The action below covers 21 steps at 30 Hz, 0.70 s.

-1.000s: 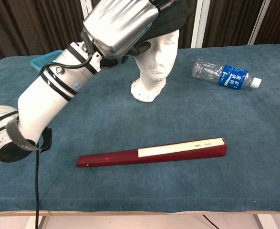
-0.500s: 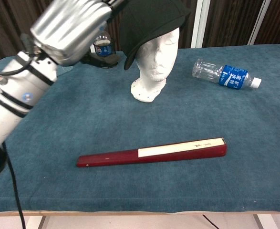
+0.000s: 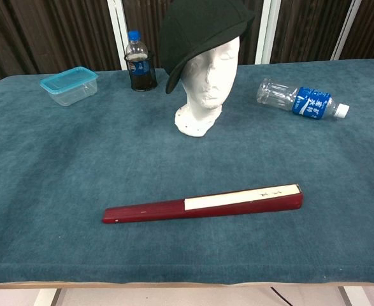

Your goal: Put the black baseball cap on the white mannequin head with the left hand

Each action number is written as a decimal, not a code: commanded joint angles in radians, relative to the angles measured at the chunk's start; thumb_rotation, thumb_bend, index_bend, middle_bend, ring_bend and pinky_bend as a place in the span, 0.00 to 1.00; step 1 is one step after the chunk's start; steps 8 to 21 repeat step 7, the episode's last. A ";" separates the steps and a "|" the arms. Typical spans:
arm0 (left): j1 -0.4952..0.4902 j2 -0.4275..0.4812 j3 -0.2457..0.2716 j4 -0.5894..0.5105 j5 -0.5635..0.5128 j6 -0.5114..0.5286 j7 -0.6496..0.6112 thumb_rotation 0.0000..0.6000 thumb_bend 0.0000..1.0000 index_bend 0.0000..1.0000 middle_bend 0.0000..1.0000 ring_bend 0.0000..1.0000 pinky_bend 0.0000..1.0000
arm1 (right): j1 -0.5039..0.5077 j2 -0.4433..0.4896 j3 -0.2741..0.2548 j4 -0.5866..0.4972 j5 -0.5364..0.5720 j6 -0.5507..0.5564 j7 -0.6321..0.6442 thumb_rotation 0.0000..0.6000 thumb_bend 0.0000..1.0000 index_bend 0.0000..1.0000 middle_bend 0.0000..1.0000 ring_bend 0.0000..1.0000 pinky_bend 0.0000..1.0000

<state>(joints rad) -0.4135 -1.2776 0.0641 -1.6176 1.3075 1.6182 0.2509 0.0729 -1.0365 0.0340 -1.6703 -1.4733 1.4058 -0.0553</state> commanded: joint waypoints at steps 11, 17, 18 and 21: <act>0.197 0.094 0.033 0.029 -0.046 -0.031 -0.223 1.00 0.25 0.00 0.06 0.06 0.12 | 0.003 -0.022 0.008 -0.011 0.021 0.002 -0.050 1.00 0.12 0.00 0.00 0.00 0.00; 0.197 0.094 0.033 0.029 -0.046 -0.031 -0.223 1.00 0.25 0.00 0.06 0.06 0.12 | 0.003 -0.022 0.008 -0.011 0.021 0.002 -0.050 1.00 0.12 0.00 0.00 0.00 0.00; 0.197 0.094 0.033 0.029 -0.046 -0.031 -0.223 1.00 0.25 0.00 0.06 0.06 0.12 | 0.003 -0.022 0.008 -0.011 0.021 0.002 -0.050 1.00 0.12 0.00 0.00 0.00 0.00; 0.197 0.094 0.033 0.029 -0.046 -0.031 -0.223 1.00 0.25 0.00 0.06 0.06 0.12 | 0.003 -0.022 0.008 -0.011 0.021 0.002 -0.050 1.00 0.12 0.00 0.00 0.00 0.00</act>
